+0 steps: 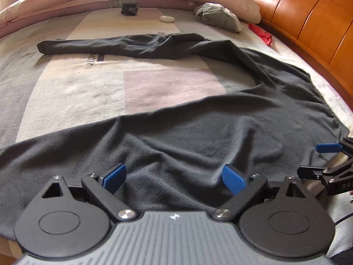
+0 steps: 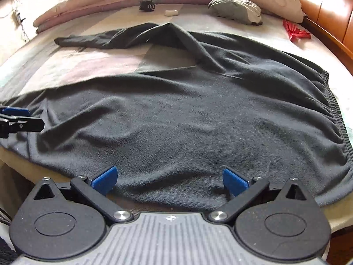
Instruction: Fold clothes
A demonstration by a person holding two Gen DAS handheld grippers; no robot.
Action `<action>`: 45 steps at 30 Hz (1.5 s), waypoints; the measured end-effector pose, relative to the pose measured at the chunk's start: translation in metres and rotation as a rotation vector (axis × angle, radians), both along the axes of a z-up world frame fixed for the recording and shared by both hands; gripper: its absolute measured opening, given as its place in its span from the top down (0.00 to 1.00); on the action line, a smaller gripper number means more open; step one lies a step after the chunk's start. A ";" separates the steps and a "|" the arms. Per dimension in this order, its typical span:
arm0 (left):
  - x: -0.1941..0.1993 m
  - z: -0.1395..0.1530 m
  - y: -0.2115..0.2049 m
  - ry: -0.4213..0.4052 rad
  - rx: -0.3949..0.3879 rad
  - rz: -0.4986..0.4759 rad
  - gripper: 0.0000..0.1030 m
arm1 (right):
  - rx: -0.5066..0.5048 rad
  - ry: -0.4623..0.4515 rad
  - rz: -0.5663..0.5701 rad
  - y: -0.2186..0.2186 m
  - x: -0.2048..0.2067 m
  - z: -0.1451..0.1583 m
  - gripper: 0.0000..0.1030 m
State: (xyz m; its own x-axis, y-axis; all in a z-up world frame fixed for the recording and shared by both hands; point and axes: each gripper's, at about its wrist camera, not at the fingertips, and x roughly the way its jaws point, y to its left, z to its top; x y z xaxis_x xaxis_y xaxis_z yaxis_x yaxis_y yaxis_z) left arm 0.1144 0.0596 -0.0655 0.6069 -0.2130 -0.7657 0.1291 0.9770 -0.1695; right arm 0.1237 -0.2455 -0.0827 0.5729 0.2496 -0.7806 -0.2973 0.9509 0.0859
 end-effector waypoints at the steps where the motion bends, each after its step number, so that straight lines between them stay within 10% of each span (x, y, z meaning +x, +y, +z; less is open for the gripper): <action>1: 0.000 0.003 -0.003 -0.010 -0.006 -0.020 0.08 | 0.010 -0.015 -0.027 -0.008 0.002 0.003 0.00; 10: 0.003 -0.017 -0.042 0.015 0.059 -0.135 0.04 | -0.059 -0.022 -0.274 -0.074 0.030 -0.016 0.00; 26: -0.002 -0.010 0.004 0.048 0.001 -0.016 0.04 | -0.075 -0.044 0.020 0.018 0.024 -0.012 0.00; 45: -0.012 0.000 0.146 -0.008 -0.029 0.300 0.04 | -0.090 -0.041 -0.004 0.022 0.021 -0.014 0.00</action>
